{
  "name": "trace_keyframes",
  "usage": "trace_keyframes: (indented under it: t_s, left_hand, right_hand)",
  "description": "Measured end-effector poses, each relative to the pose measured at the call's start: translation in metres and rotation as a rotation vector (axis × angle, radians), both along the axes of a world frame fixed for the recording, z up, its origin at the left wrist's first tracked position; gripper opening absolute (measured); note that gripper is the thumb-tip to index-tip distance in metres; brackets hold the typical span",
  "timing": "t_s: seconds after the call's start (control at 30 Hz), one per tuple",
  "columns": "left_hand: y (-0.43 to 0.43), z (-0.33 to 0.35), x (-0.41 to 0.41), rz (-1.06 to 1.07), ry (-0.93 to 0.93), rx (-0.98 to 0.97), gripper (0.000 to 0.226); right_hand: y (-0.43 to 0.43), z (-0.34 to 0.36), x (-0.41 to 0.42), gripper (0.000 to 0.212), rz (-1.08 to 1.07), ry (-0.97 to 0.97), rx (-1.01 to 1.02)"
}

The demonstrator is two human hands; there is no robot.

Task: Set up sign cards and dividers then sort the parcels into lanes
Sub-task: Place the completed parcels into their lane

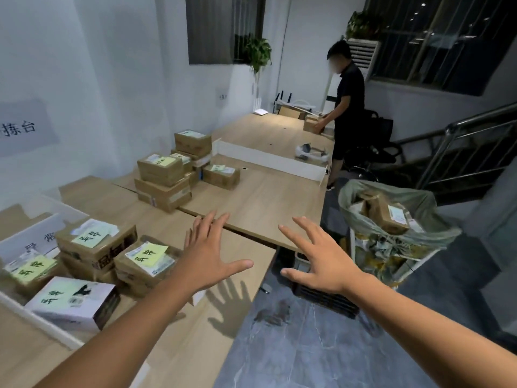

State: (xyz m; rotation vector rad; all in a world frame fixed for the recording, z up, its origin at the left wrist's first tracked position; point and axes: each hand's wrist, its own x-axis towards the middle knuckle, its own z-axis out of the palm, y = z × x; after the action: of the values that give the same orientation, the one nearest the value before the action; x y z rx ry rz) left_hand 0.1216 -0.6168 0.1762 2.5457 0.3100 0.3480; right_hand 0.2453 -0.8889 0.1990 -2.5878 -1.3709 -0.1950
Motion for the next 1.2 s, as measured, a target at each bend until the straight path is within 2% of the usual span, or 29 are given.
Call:
trace_keyframes:
  t_s: [0.33,0.6,0.77,0.97,1.2]
  left_hand:
    - [0.034,-0.012,0.199,0.073,0.015,-0.033,0.122]
    - [0.037,-0.048,0.365,0.303,0.084,-0.126,0.118]
    - [0.055,-0.051,0.434,0.419,0.099,-0.119,0.116]
    - [0.102,-0.064,0.503,0.562,0.107,-0.147,0.115]
    - [0.196,-0.124,0.599,0.632,0.101,-0.242,0.118]
  right_hand:
    - [0.046,-0.014,0.222,0.088,0.094,0.074,0.04]
    - [0.079,-0.042,0.43,0.09,0.308,0.131,-0.004]
    - [0.113,-0.038,0.533,0.089,0.408,0.173,-0.013]
    - [0.196,-0.048,0.639,0.09,0.492,0.227,-0.062]
    - [0.345,-0.105,0.739,0.096,0.536,0.317,-0.163]
